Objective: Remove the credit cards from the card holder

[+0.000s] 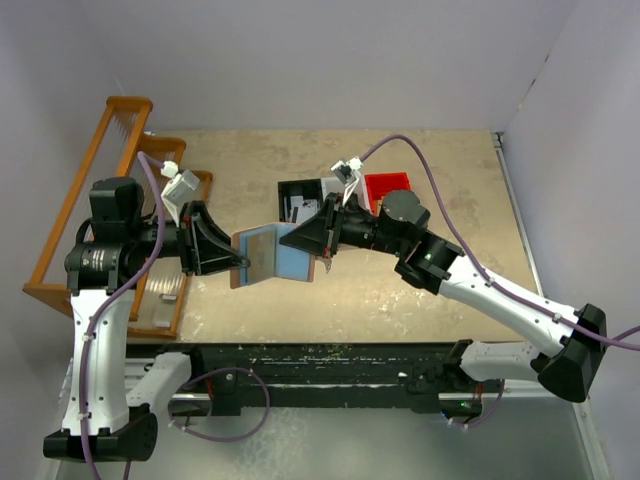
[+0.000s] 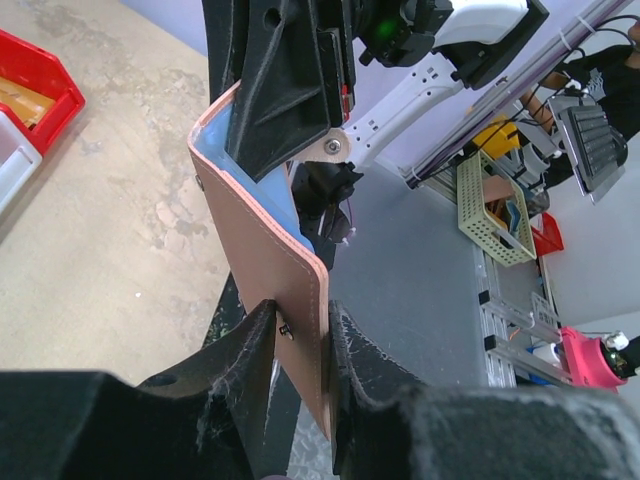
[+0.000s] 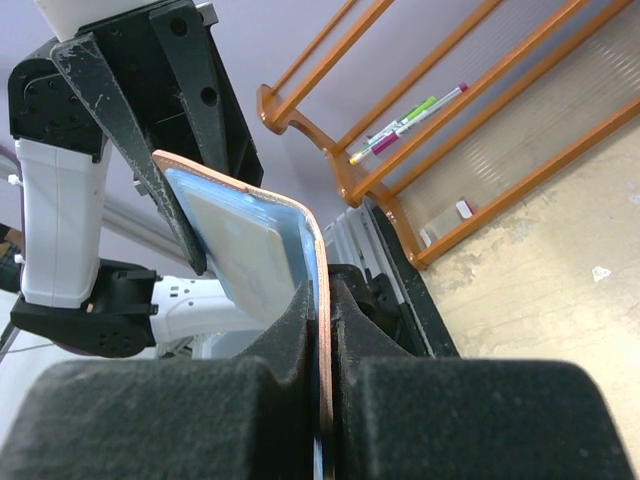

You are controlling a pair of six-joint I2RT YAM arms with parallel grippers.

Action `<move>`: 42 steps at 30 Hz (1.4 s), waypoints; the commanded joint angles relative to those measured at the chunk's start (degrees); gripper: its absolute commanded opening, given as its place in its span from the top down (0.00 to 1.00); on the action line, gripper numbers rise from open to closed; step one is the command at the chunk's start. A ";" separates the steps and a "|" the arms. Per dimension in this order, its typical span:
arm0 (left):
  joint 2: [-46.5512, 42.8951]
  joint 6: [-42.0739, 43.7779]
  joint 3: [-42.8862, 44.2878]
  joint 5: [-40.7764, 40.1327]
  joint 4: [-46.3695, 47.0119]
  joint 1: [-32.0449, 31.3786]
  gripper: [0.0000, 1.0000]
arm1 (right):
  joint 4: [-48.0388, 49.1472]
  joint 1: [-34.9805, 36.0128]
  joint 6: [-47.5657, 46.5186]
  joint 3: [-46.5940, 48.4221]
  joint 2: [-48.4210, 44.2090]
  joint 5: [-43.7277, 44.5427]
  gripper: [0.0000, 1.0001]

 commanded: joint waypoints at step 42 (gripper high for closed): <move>-3.19 -4.60 -1.00 -14.42 5.84 -0.07 0.67 | 14.13 -0.20 4.32 -2.58 -1.48 -4.48 1.00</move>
